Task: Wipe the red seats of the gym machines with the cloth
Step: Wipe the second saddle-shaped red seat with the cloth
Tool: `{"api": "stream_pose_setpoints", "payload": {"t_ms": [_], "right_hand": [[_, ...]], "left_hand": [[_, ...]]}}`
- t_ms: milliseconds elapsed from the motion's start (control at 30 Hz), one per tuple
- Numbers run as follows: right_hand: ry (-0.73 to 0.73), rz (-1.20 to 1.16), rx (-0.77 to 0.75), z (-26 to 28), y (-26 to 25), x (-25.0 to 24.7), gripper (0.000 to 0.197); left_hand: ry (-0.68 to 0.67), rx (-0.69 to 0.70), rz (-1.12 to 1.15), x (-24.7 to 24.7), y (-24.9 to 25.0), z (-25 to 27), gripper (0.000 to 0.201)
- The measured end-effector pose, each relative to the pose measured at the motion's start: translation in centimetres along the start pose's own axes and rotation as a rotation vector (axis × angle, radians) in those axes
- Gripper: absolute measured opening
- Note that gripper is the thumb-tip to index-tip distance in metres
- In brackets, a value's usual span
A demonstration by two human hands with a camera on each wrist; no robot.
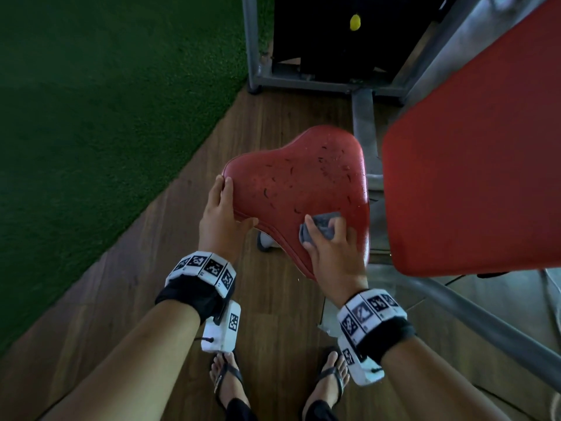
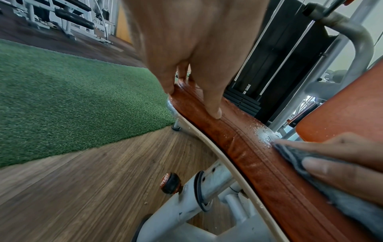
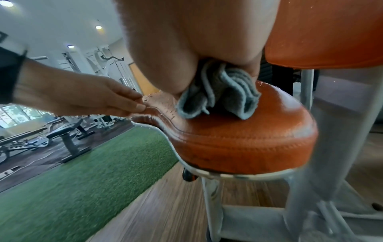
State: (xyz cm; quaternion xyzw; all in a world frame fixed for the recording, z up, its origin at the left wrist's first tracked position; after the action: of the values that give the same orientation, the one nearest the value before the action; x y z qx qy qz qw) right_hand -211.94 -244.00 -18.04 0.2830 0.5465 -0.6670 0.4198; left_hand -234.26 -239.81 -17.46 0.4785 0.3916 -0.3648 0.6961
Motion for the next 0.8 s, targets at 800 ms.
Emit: {"api": "stream_pose_setpoints", "payload": {"t_ms": [800], "right_hand": [[0.107, 0.015, -0.224, -3.2, -3.1, 1.8, 0.051]], "left_hand": [[0.012, 0.013, -0.046, 0.0, 0.2, 0.1, 0.095]]}}
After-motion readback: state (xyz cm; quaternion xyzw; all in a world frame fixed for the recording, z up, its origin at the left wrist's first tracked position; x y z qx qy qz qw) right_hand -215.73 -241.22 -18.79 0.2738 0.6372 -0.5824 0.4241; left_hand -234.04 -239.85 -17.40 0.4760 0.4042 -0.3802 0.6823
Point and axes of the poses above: each hand's wrist, its own z-axis away from the middle knuckle, its own x-axis out of the palm, y = z × x, the point moved 7 cm from there along -z, towards the middle knuckle, and after that the axes turned 13 degrees about -z, right-handed, at the moved point
